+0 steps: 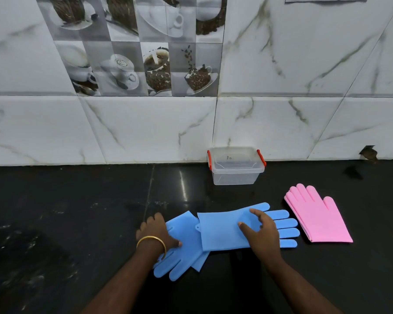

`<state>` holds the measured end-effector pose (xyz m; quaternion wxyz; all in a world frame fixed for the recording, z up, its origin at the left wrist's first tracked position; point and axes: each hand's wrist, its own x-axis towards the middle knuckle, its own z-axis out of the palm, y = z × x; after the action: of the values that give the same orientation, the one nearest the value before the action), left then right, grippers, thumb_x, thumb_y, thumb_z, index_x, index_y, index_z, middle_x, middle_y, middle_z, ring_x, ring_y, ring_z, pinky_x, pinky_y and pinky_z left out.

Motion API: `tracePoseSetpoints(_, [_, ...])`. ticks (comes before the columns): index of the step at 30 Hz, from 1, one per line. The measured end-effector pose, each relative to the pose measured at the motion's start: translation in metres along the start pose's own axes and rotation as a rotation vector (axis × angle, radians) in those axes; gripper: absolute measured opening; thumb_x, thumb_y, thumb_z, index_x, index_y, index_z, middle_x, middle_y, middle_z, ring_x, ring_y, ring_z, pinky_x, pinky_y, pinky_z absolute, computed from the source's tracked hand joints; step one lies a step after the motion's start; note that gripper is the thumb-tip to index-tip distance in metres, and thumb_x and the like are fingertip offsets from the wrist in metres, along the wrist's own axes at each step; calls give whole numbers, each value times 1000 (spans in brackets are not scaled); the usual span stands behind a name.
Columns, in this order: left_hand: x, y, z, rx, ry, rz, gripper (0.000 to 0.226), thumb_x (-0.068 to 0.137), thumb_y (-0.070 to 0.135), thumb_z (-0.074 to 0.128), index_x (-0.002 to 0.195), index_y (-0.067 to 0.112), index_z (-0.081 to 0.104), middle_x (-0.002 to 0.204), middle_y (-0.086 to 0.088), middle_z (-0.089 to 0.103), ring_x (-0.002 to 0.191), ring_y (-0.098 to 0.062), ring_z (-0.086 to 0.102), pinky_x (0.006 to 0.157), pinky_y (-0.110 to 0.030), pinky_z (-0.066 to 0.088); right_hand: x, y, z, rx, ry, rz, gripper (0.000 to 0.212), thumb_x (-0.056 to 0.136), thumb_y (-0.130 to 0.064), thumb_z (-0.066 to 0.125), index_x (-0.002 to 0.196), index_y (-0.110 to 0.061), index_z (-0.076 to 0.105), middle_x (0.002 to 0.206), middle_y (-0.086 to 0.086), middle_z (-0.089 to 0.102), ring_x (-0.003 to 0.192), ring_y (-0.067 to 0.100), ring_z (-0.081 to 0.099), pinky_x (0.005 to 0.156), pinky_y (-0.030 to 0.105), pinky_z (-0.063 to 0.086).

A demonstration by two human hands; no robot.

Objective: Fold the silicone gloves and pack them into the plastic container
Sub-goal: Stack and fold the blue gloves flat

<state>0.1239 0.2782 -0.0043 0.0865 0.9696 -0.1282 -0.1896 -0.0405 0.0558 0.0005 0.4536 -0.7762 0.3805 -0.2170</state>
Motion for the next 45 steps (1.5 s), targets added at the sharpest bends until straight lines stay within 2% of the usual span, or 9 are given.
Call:
tracePoseSetpoints(8, [13,-7,-9,-160,-100,125,27,71,36,72,72,24,48,108,-7,64,99,-25,61,78,-29,47,-50,-32,35,153,-459,145,36,77,-26,81,109,-31,64,109,-9,68,95,7,67,78,21,55])
tracePoseSetpoints(13, [13,-15,-32,-308,-47,143,23,76,21,66,66,21,45,83,-1,57,81,-20,56,66,-26,38,-62,-57,38,146,-903,315,45,69,-42,80,110,-29,68,98,-6,75,93,13,72,79,28,58])
tracePoseSetpoints(21, [-9,-5,-83,-564,334,181,31,72,18,73,63,18,44,62,4,53,55,-11,45,48,-24,36,-71,-78,57,391,-1011,505,43,76,-35,80,115,-19,69,113,5,74,103,26,71,92,45,55])
tracePoseSetpoints(26, [-20,8,-99,-828,429,165,34,72,15,75,62,17,43,62,4,52,53,-8,45,52,-24,39,-84,-83,67,147,-754,42,90,52,-57,87,128,-50,40,134,-24,48,122,3,52,102,24,46])
tracePoseSetpoints(30, [-31,20,-110,-1345,201,31,25,71,15,82,82,8,60,77,-8,69,65,-20,68,57,-31,55,-84,-88,72,-138,-546,-424,123,51,-80,73,148,-50,5,154,-33,8,142,-9,8,117,25,17])
tracePoseSetpoints(34, [-37,22,-121,-1588,-69,-43,37,75,12,80,105,0,63,92,-20,71,77,-28,71,65,-36,61,-60,-112,68,-128,-92,-714,77,69,-47,82,137,-28,51,141,-13,51,140,9,34,117,42,25])
tracePoseSetpoints(37, [-35,21,-128,-1707,-157,-48,38,79,13,77,111,-2,63,100,-22,69,86,-32,69,69,-42,62,-32,-138,60,15,-147,-848,37,80,-10,74,117,-13,68,114,0,72,107,13,65,92,41,54])
tracePoseSetpoints(42, [-26,17,-126,-1801,-129,-16,42,80,51,69,99,14,66,74,0,67,61,-13,62,56,-28,54,-5,-195,51,43,-168,-708,12,93,-29,60,87,-23,68,76,-9,67,72,5,61,63,21,46])
tracePoseSetpoints(45, [-20,12,-113,-1883,-46,-24,63,77,76,49,99,19,64,90,0,73,76,-18,65,67,-33,50,11,-228,46,57,-179,-584,22,90,-35,60,70,-29,56,67,-10,60,65,3,57,59,24,40])
